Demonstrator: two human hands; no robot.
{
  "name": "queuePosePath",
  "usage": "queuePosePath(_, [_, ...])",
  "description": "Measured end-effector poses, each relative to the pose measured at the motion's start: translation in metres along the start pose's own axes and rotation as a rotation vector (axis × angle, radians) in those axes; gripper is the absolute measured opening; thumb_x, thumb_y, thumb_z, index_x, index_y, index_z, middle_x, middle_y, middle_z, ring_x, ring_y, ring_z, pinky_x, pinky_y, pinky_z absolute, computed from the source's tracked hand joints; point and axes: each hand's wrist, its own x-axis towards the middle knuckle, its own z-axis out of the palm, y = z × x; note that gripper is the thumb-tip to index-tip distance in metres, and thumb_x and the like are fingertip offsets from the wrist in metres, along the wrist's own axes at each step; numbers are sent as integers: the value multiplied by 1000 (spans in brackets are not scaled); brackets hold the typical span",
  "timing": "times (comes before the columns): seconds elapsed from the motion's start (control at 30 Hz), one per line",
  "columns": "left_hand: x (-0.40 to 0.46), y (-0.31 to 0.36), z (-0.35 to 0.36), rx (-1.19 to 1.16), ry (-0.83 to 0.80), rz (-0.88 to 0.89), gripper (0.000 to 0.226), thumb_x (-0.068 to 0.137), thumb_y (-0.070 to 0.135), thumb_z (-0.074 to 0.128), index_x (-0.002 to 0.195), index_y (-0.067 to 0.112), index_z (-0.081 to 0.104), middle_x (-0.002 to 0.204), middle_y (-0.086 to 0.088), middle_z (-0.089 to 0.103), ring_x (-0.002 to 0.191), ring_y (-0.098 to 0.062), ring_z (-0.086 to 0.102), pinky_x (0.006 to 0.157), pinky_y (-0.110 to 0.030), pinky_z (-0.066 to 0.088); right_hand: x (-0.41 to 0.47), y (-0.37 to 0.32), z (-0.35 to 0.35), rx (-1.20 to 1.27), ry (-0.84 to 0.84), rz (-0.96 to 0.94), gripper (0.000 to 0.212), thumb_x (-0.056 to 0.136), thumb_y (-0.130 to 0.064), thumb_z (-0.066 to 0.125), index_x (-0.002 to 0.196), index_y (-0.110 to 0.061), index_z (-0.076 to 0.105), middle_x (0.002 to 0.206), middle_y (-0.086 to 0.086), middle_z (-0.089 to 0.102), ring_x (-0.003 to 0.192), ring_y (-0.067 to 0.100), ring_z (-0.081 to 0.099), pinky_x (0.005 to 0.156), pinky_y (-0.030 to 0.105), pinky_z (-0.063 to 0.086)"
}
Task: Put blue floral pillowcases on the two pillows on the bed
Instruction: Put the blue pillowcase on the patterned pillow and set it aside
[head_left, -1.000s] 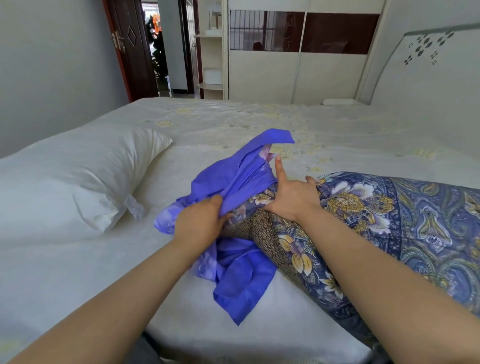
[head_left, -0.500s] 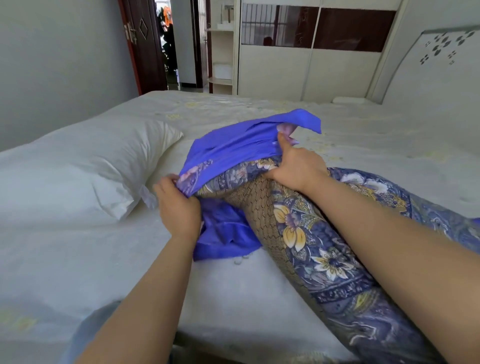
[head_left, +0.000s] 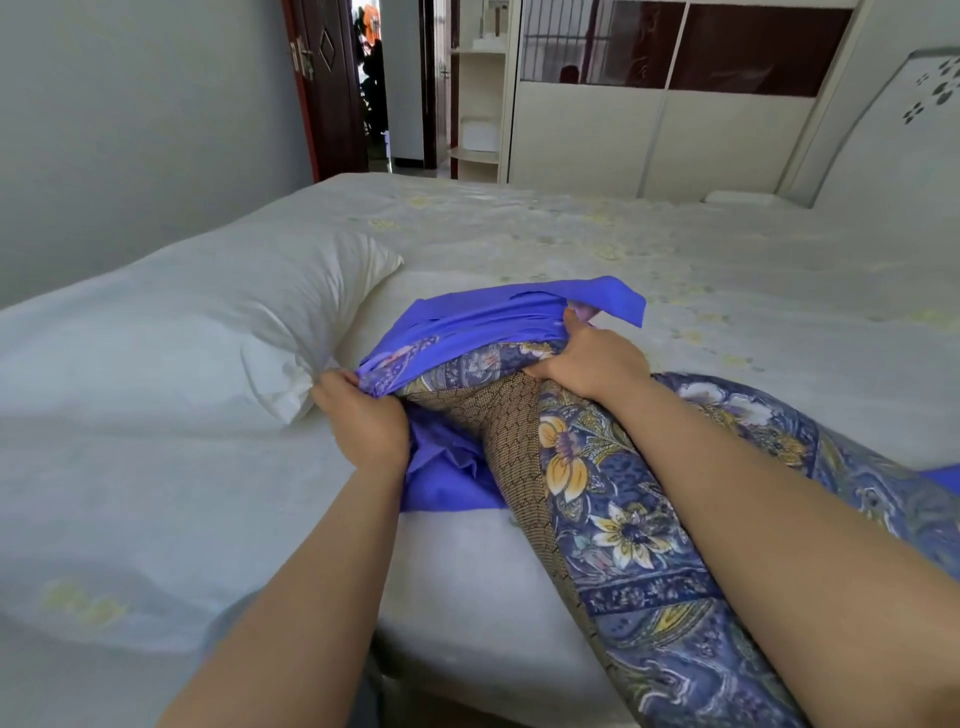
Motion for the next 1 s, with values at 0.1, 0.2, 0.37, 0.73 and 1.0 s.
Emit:
queuePosePath(0.1, [-13, -4, 0, -17, 36, 6, 18, 75, -2, 46, 88, 10, 44, 101, -13, 48, 91, -33, 47, 75, -36, 34, 5, 4, -1, 30, -2, 27, 107, 73, -65, 61, 151, -26, 2, 135, 15, 50, 114, 34, 55, 79, 36, 45])
queuePosePath(0.2, [-33, -7, 1, -125, 23, -106, 13, 76, 4, 52, 87, 10, 49, 94, -9, 54, 88, -30, 52, 78, -32, 38, 7, 8, -2, 39, -14, 44, 107, 74, -62, 63, 152, -24, 0, 137, 16, 49, 115, 33, 54, 76, 34, 42])
queuePosePath(0.37, [-39, 7, 5, -207, 10, -51, 22, 80, 6, 51, 98, 9, 63, 98, -5, 66, 90, -21, 58, 80, -23, 41, -3, 4, -8, -71, -11, -18, 110, 72, -77, 52, 150, -29, -9, 133, 19, 52, 106, 33, 59, 72, 35, 46])
queuePosePath(0.73, [-41, 55, 17, -16, -285, 305, 25, 79, 12, 46, 91, 17, 67, 90, -6, 69, 88, -27, 60, 70, -30, 40, -22, -7, 1, -317, 121, -81, 103, 79, -80, 33, 147, -26, -23, 59, 5, 47, 50, 20, 46, 45, 26, 31])
queuePosePath(1.0, [-59, 9, -17, -17, -192, 386, 25, 71, -6, 46, 93, 3, 54, 103, -10, 43, 95, -22, 44, 81, -19, 34, -9, 2, -3, -365, 66, -55, 88, 92, -61, 36, 151, -14, -9, 63, 4, 42, 52, 20, 40, 46, 27, 28])
